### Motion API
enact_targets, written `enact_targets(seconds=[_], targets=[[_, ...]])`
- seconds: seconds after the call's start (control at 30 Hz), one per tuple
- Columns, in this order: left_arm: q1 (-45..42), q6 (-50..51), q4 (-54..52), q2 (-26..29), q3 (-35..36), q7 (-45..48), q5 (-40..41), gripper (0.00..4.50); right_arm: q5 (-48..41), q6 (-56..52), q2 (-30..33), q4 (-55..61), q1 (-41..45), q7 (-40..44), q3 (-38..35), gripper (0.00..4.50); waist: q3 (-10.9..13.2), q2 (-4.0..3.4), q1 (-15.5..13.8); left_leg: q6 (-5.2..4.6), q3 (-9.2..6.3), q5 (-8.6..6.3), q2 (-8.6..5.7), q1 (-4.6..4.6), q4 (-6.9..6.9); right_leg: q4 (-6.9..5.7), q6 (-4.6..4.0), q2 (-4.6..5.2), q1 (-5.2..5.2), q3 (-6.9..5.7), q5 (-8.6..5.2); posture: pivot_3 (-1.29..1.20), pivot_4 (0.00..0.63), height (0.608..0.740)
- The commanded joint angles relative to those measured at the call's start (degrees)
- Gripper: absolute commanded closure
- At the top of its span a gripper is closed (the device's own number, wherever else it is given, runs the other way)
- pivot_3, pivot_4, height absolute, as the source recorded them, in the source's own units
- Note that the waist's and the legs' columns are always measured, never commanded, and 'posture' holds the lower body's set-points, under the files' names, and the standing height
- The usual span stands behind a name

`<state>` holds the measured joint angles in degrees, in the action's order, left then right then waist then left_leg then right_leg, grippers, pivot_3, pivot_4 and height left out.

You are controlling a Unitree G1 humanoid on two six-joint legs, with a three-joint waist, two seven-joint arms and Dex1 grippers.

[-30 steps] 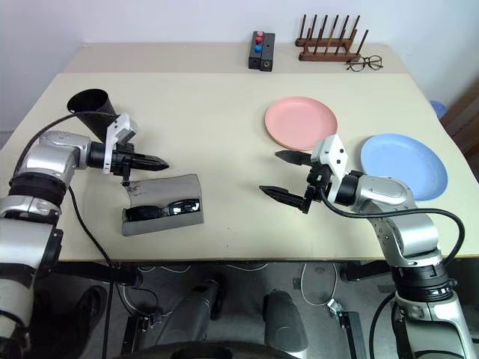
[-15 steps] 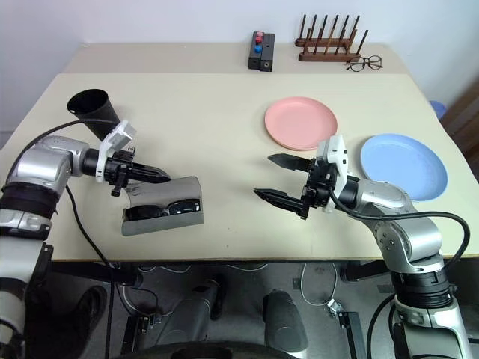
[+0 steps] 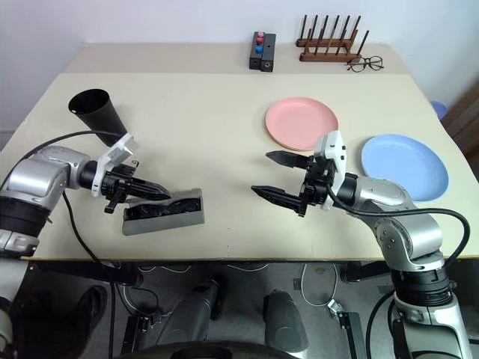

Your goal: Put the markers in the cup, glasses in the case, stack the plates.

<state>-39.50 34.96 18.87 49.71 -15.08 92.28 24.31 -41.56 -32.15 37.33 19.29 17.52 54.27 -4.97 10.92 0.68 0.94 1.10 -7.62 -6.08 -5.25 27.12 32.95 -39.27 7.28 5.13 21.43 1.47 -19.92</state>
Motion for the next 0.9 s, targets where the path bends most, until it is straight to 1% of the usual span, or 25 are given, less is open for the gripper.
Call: enact_targets(seconds=[0.03,0.2,0.27,0.33,0.5,0.6,0.7,0.8,0.83,0.87,0.9], targets=[[1.35,1.45,-3.83,0.93,0.49,0.21,0.33,4.45,0.42,1.42,0.34,1.09,0.11,0.31,-1.06,0.0,0.0,0.0,-0.02,0.0,0.0,0.0,0.0,0.0,0.0,0.0,-0.02,0.0,0.0,0.0,-0.01,0.0,0.15,0.74],[3.27,4.52,-7.04,0.88,1.33,-0.04,0.99,4.45,1.35,2.47,0.04,0.77,-0.54,0.57,-0.97,0.0,0.0,-0.01,-0.08,0.0,0.0,0.0,0.0,0.0,0.0,0.03,-0.04,0.02,0.01,0.01,-0.02,0.0,0.15,0.74],[2.26,5.05,-6.64,0.12,2.87,-0.79,1.36,4.45,1.86,3.27,-0.1,0.15,-0.65,0.63,-1.07,0.0,0.0,-0.01,-0.12,0.0,0.0,0.0,0.0,0.0,-0.01,0.03,-0.04,0.02,0.01,0.01,-0.02,0.0,0.15,0.74],[0.34,8.07,-5.85,-0.11,4.08,-0.75,2.59,4.45,2.58,4.1,-0.05,-0.63,-0.55,0.82,-1.04,0.0,0.0,0.0,-0.15,0.01,-0.01,-0.01,0.0,0.0,0.0,0.03,-0.05,0.02,0.01,0.0,-0.03,0.0,0.15,0.74],[-3.14,7.38,-3.9,0.17,6.43,-0.01,3.34,4.45,5.79,8.17,-1.34,-3.77,0.91,-0.5,-1.1,0.0,0.0,-0.01,-0.11,0.01,-0.01,-0.01,-0.01,-0.01,-0.01,0.06,-0.05,0.02,0.01,-0.02,-0.02,0.0,0.15,0.74],[-7.18,6.11,-0.18,-1.1,9.13,-1.38,3.67,3.67,6.85,9.64,-2.03,-5.37,1.33,-0.85,-1.12,0.0,0.0,-0.01,-0.1,0.01,-0.01,0.0,0.0,-0.01,-0.01,0.05,-0.03,-0.02,0.02,-0.03,-0.01,0.0,0.15,0.74],[-10.55,4.63,3.36,-2.7,11.4,-1.82,4.09,2.18,8.49,10.3,-2.58,-6.47,2.37,-2.39,-1.05,0.0,0.0,-0.01,-0.12,0.0,-0.01,0.0,-0.01,0.0,-0.01,0.05,0.1,-0.04,0.01,-0.04,0.05,0.0,0.15,0.74],[-12.43,3.88,4.45,-4.37,13.42,-2.32,4.87,0.66,9.65,9.17,-2.53,-8.48,3.6,-4.74,-1.81,0.0,0.0,-0.01,-0.07,0.0,0.01,0.01,-0.02,-0.02,-0.01,0.05,0.11,-0.05,-0.01,-0.04,0.06,0.0,0.15,0.74],[-12.69,3.96,4.32,-4.83,13.98,-2.48,5.27,0.24,10.14,8.94,-2.44,-9.32,4.05,-5.68,-2.14,0.0,0.0,-0.01,-0.07,0.0,0.01,0.01,-0.01,-0.02,-0.01,0.05,0.11,-0.06,-0.02,-0.04,0.06,0.0,0.15,0.74],[-12.68,3.53,3.8,-5.62,14.8,-3.06,5.72,0.11,11.59,8.98,-1.63,-10.7,4.27,-6.76,-2.41,0.0,0.0,-0.01,-0.06,0.01,0.01,0.01,-0.01,-0.02,-0.01,0.04,0.11,-0.06,-0.04,-0.04,0.06,0.0,0.15,0.74],[-12.51,2.87,2.99,-6.46,15.66,-3.75,6.18,0.11,13.89,9.31,-0.48,-13.12,4.77,-8.81,-3.09,0.0,0.0,-0.01,-0.08,0.01,0.01,0.01,-0.01,-0.01,-0.01,0.04,0.11,-0.07,-0.05,-0.04,0.06,0.0,0.15,0.74]])
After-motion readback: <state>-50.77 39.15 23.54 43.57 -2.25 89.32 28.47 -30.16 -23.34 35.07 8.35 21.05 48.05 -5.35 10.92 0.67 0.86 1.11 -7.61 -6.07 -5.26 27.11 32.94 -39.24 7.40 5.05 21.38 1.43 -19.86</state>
